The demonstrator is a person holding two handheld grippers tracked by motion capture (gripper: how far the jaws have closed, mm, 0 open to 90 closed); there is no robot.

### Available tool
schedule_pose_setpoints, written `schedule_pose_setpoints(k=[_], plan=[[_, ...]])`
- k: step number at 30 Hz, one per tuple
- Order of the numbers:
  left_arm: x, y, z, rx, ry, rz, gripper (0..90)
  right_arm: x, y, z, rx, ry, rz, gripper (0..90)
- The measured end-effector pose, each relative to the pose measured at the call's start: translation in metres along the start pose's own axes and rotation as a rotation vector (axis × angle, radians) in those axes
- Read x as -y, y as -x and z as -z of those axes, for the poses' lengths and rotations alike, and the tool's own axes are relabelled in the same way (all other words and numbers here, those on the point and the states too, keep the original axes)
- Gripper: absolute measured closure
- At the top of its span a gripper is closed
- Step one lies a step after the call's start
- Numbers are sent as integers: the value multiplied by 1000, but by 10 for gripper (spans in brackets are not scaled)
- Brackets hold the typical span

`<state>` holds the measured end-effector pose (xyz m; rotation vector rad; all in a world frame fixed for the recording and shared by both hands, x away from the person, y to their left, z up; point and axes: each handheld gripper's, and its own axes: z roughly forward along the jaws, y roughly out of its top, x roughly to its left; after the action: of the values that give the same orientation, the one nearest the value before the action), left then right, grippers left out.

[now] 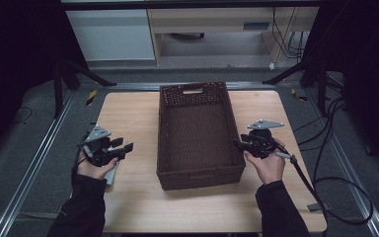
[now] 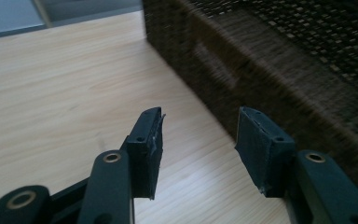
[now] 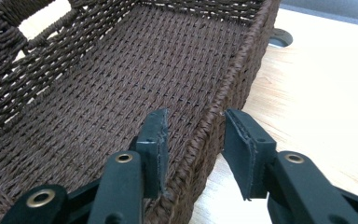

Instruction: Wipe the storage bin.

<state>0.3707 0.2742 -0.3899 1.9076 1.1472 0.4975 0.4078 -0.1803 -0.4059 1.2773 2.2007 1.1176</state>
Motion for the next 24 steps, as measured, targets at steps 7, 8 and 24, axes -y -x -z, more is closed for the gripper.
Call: schedule_pose_setpoints(k=[7, 8, 24], plan=[[-16, 29, -27, 63, -12, -55, 502, 0, -2, -3, 15, -10, 15, 695], [-17, 32, -30, 68, -12, -57, 504, 1, -2, -3, 18, -12, 16, 704], [-13, 54, -57, 128, -74, -94, 610, 0, -1, -5, 52, -2, 8, 743]])
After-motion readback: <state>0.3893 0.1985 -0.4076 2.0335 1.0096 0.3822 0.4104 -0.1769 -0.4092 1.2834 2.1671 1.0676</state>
